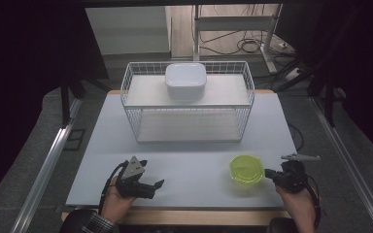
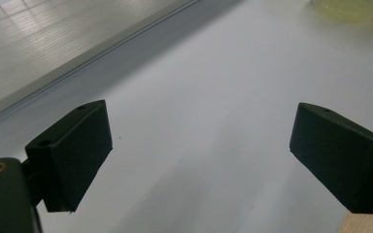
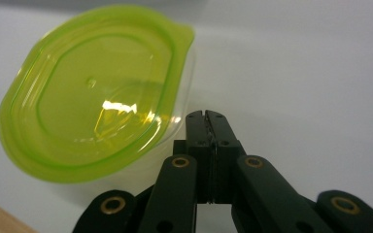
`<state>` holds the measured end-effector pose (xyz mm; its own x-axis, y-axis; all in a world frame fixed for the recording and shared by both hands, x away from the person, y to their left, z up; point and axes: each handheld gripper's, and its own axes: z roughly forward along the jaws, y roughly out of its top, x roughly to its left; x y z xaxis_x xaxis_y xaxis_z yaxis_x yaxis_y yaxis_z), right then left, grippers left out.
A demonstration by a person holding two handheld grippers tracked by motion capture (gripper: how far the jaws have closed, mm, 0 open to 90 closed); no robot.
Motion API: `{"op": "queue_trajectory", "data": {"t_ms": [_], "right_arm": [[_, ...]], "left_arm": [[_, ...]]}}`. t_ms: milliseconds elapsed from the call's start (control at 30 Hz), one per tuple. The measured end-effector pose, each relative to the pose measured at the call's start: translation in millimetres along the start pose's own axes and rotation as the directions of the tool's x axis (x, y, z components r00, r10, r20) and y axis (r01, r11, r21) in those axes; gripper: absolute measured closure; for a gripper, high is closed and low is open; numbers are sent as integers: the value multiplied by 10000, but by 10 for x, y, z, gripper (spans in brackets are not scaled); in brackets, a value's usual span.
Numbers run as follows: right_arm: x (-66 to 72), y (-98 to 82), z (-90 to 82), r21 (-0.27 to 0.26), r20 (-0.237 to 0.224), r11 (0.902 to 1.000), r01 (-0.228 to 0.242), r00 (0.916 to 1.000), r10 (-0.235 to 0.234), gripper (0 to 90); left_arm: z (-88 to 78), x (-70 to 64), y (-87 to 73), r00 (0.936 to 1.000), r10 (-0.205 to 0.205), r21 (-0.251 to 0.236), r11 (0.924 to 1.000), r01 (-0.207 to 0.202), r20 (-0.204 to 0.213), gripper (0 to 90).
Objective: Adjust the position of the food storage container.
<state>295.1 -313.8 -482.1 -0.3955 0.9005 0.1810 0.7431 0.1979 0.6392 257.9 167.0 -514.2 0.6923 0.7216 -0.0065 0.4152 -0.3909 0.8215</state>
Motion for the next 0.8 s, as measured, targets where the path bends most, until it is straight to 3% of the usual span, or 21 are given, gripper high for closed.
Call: {"op": "queue_trajectory", "data": {"t_ms": [233, 800], "right_arm": [[64, -14, 112, 561, -357, 9983, 169, 9993, -149, 891], [210, -25, 223, 926, -1056, 9947, 444, 9938, -345, 887]], "left_arm": [[13, -7, -2, 10000, 26, 59, 10000, -26, 39, 76], [29, -18, -3, 9999, 106, 171, 9998, -107, 63, 76]]}}
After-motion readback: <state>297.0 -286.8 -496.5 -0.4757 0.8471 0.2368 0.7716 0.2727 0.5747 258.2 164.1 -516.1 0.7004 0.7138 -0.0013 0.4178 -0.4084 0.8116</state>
